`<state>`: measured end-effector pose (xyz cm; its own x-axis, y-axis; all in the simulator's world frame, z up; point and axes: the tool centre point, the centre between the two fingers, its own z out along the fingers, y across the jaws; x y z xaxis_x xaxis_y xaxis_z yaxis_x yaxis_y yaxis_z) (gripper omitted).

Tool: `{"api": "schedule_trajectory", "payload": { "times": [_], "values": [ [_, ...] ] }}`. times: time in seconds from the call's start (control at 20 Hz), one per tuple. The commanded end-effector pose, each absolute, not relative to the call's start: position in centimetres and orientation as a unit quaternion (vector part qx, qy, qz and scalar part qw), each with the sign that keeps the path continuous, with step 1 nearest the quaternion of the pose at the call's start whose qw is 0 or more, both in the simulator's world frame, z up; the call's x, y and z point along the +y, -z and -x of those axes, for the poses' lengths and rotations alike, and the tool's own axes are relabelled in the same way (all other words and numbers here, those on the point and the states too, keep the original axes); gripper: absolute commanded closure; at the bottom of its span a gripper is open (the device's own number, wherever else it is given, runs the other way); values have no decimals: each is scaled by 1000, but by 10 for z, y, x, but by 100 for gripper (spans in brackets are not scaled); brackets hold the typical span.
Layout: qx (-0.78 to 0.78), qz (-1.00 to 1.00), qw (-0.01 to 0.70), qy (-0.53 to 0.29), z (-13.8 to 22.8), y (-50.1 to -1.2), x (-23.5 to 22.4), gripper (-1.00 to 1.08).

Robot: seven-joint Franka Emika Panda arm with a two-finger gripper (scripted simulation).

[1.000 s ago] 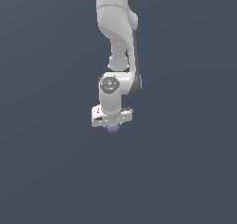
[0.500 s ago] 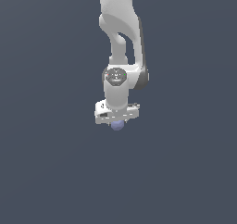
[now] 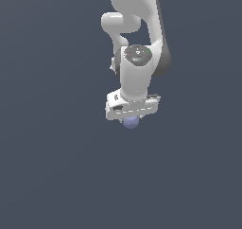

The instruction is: Pick up the object and move it to a goal position.

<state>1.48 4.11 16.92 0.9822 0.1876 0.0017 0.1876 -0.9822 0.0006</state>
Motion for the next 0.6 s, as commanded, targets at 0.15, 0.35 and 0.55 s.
{"api": "schedule_trajectory", "payload": {
  "times": [0.15, 0.35, 0.55],
  "values": [
    [94, -996, 0, 0, -23, -200, 59, 108],
    [94, -996, 0, 0, -27, -211, 65, 108],
    [94, -996, 0, 0, -28, -214, 67, 108]
  ]
}}
